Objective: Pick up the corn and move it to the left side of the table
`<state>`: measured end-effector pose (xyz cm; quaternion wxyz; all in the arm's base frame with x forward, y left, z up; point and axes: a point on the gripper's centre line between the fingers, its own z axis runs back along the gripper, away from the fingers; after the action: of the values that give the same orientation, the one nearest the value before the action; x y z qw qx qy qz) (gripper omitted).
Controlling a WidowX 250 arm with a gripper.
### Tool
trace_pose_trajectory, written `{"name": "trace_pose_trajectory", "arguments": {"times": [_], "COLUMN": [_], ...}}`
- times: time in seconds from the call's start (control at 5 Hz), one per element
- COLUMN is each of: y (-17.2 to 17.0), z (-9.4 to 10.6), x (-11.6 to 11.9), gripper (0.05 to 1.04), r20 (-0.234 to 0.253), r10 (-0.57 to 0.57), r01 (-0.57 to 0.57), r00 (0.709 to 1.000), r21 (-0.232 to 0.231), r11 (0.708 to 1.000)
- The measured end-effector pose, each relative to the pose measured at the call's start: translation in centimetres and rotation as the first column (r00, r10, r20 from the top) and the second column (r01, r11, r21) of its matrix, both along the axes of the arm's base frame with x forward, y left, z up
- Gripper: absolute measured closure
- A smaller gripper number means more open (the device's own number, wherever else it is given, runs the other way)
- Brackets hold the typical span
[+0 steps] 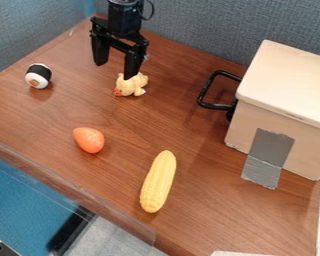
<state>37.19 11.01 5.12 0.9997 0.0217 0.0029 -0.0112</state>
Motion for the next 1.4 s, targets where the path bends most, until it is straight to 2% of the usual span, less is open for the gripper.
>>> {"name": "trace_pose_trajectory", "arguments": {"times": [0.2, 0.4, 0.6, 0.8, 1.0, 1.2, 1.4], "y": [-0.1, -2.3, -5.2, -7.4, -10.4, -12.5, -15.2], "z": [-1.3, -1.1, 1.9, 2.1, -0.1, -1.9, -3.2], "x": [-0.5, -3.0, -5.2, -7.5, -9.9, -11.7, -12.2], "gripper": [0.083, 0.083, 0.083, 0.083, 0.083, 0.083, 0.083], "r20": [-0.028, -0.048, 0.006, 0.022, -0.046, -0.068, -0.044], "r10": [0.007, 0.003, -0.024, -0.065, -0.103, -0.079, -0.113], "r01": [-0.007, -0.004, 0.024, 0.067, 0.101, 0.076, 0.111], "r00": [1.000, 0.999, 1.000, 0.998, 0.994, 0.995, 0.993], "r21": [-0.008, -0.014, -0.042, -0.063, -0.043, -0.053, -0.040], "r11": [1.000, 1.000, 0.999, 0.996, 0.994, 0.996, 0.993]}}
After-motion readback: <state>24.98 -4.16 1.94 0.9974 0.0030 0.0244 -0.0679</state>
